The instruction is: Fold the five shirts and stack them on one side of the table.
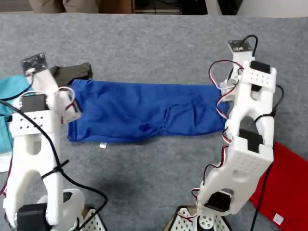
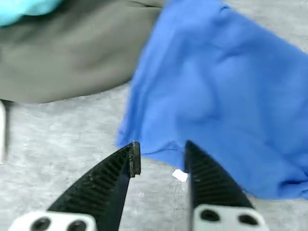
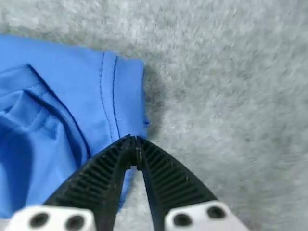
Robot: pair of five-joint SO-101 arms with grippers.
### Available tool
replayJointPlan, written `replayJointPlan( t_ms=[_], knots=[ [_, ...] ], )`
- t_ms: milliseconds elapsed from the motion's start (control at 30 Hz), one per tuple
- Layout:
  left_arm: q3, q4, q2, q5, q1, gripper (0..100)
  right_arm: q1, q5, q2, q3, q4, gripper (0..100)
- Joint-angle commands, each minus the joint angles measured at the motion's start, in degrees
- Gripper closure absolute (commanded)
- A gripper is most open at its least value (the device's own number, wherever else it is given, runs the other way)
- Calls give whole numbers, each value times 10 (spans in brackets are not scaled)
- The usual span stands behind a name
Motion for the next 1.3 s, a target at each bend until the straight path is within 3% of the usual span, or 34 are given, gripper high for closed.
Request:
replayJointPlan(
  t_ms=[0,267,500,800,1067,1200,1267],
  knots=[
    [-22,-26,24,19,18,808,-19,-29,-39,8,4,985],
    [-62,-37,178,19,-26,808,-34,-68,-41,7,18,889],
    [-103,-35,268,19,-47,808,-34,-69,-37,10,12,887],
    [-104,-12,284,18,-50,808,-30,-41,58,-20,-23,888],
    [-103,-11,284,19,-51,808,-22,-10,131,-113,33,891],
    [-103,-11,284,19,-51,808,-22,1,171,-170,74,994],
    [-103,-11,284,20,-55,808,-22,1,191,-204,97,988]
  ],
)
